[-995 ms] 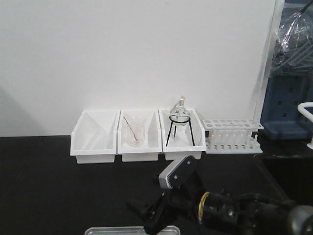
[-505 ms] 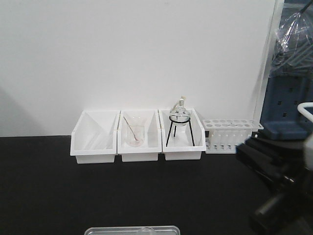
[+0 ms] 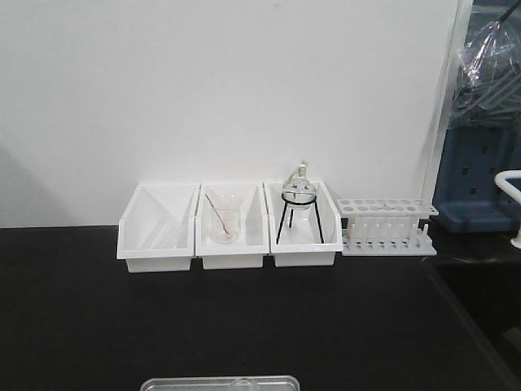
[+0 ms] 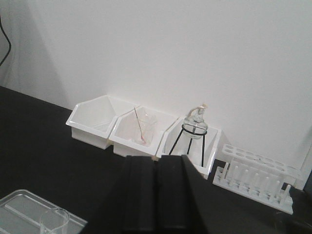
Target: Move beaker to silver tray on left bench
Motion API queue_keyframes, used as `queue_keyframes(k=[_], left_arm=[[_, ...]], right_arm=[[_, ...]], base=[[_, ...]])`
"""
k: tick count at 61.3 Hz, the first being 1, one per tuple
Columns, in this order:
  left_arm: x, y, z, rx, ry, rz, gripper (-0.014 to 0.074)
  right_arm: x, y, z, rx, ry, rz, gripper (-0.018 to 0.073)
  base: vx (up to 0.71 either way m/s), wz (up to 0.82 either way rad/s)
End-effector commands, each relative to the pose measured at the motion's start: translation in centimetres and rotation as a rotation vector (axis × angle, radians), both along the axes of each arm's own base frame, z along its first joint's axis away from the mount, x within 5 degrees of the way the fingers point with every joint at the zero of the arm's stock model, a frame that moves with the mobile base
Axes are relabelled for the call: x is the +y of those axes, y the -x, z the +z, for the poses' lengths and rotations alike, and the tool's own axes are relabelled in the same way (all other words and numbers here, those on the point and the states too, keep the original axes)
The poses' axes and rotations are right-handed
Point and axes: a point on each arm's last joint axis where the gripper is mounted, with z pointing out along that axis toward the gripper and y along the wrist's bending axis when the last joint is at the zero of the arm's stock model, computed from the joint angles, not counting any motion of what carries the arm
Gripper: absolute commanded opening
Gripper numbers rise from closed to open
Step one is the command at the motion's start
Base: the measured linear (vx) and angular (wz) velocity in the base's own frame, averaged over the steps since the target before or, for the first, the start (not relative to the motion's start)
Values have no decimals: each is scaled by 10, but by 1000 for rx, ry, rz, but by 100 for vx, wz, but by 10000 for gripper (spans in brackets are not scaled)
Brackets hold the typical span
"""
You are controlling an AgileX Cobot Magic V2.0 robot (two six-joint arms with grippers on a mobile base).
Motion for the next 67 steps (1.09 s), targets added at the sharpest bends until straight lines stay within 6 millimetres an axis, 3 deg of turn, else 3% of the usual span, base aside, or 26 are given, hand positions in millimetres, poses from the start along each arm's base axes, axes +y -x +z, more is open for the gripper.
queue_keyframes(k=[1, 15, 24, 34, 42, 49, 54, 61, 67], left_arm=[[-1, 0, 1, -69, 17, -15, 1], [-1, 0, 1, -69, 17, -15, 1], [-1, 0, 1, -69, 17, -15, 1], [-1, 0, 1, -69, 17, -15, 1], [-1, 0, 1, -69, 17, -15, 1], [-1, 0, 1, -69, 17, -15, 1], [-1, 0, 1, -69, 17, -15, 1], [-1, 0, 1, -69, 17, -15, 1], [-1, 0, 1, -69, 17, -15, 1]], right_arm=[[-2, 0, 5, -15, -6, -15, -11], [3, 0, 4, 57, -145, 33, -11], [-1, -11, -4, 180, -253, -61, -11], [-6, -14, -25, 353, -103, -150, -11], [-12, -5, -32, 375, -81, -165, -11], [-25, 11, -50, 284, -199, -220, -11], [-34, 23, -74, 235, -249, -276, -11], [-42, 36, -108, 221, -286, -366, -11], [-45, 44, -122, 157, -261, -409, -11]], base=[[0, 0], [0, 0], [0, 0], [0, 0], [0, 0], [0, 0], [0, 0], [0, 0], [0, 0]])
